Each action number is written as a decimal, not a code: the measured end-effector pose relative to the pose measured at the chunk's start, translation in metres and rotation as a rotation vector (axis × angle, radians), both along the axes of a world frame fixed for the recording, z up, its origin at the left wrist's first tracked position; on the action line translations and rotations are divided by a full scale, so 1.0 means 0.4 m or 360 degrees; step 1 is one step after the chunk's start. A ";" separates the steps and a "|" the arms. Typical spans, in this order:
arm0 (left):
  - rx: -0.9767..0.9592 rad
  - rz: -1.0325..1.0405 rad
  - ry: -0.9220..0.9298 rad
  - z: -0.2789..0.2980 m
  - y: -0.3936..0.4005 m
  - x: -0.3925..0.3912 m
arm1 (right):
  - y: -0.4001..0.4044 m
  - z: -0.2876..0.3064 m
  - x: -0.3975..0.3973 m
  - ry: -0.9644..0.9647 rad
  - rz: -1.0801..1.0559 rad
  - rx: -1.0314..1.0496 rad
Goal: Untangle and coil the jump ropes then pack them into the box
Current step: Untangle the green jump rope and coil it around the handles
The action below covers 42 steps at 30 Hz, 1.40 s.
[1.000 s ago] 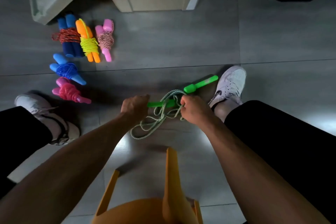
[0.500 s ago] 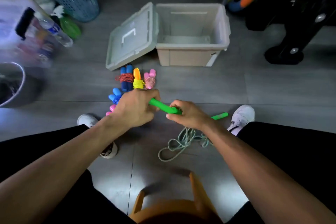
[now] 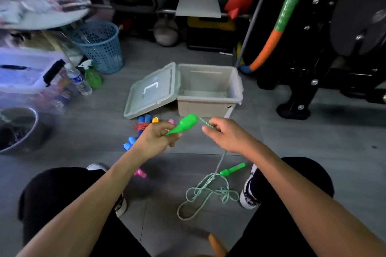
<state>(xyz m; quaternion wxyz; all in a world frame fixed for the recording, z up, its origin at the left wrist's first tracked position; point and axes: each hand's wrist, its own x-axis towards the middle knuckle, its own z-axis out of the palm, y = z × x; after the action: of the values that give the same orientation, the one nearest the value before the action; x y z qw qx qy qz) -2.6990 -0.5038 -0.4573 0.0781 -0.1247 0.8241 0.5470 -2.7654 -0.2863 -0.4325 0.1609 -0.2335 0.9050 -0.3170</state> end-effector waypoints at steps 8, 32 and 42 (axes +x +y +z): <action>0.0039 0.0755 -0.0333 -0.047 -0.011 -0.049 | 0.029 -0.050 0.037 0.0056 -0.0076 -0.0010; -0.0580 -0.0409 0.0468 -0.072 0.100 -0.028 | 0.029 -0.019 0.016 -0.0205 0.0167 0.0152; -0.0943 0.0002 -0.0290 -0.085 -0.021 -0.052 | 0.090 -0.015 0.017 -0.0003 -0.0023 0.0000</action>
<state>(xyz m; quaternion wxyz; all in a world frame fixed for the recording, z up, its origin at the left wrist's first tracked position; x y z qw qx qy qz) -2.7196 -0.5120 -0.4914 0.1114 -0.1910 0.9373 0.2695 -2.7586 -0.2504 -0.4384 0.1595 -0.2267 0.9065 -0.3184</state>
